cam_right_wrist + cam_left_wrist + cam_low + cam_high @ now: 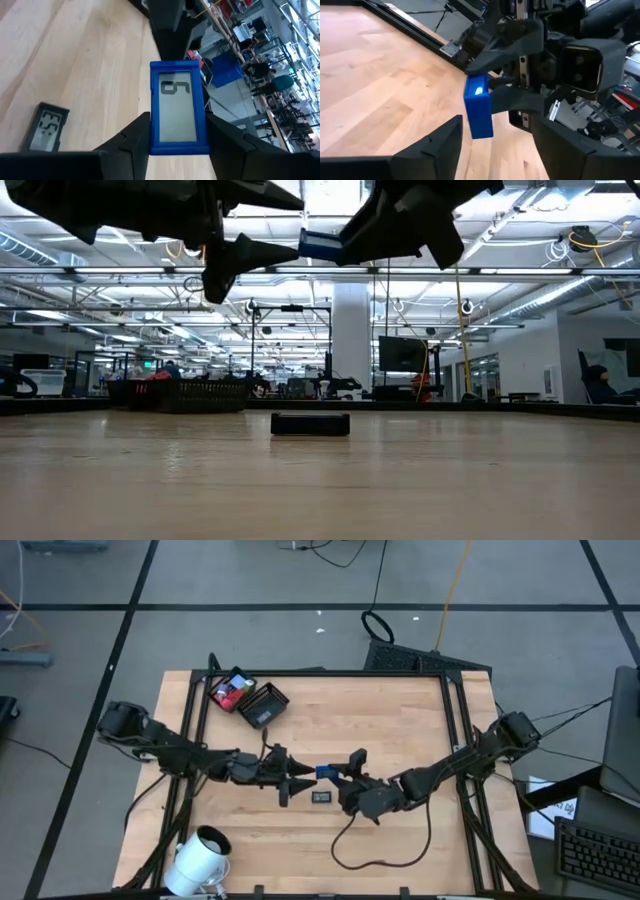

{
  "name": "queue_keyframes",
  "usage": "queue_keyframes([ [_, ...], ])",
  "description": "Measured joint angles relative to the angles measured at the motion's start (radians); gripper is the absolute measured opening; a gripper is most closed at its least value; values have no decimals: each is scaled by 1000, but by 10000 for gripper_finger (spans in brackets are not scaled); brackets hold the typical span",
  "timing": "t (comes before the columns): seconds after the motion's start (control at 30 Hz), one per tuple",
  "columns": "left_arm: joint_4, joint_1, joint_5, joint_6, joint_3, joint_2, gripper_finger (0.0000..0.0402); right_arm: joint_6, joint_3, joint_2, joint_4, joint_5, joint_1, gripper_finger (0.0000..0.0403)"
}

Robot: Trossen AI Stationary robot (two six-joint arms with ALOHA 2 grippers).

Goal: Pick & Place Office items
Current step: Put the blue timer into the black bin

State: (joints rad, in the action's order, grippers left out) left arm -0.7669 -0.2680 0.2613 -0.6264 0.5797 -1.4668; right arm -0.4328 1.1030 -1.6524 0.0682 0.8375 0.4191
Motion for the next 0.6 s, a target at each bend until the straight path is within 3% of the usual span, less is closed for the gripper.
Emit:
queue_keyframes([
  [0.23,8,0,-2,19,51,-47,270,0,0,0,26,-2,1,147],
  [0.6,7,35,-1,21,90,-90,244,10,0,0,23,-2,7,148],
])
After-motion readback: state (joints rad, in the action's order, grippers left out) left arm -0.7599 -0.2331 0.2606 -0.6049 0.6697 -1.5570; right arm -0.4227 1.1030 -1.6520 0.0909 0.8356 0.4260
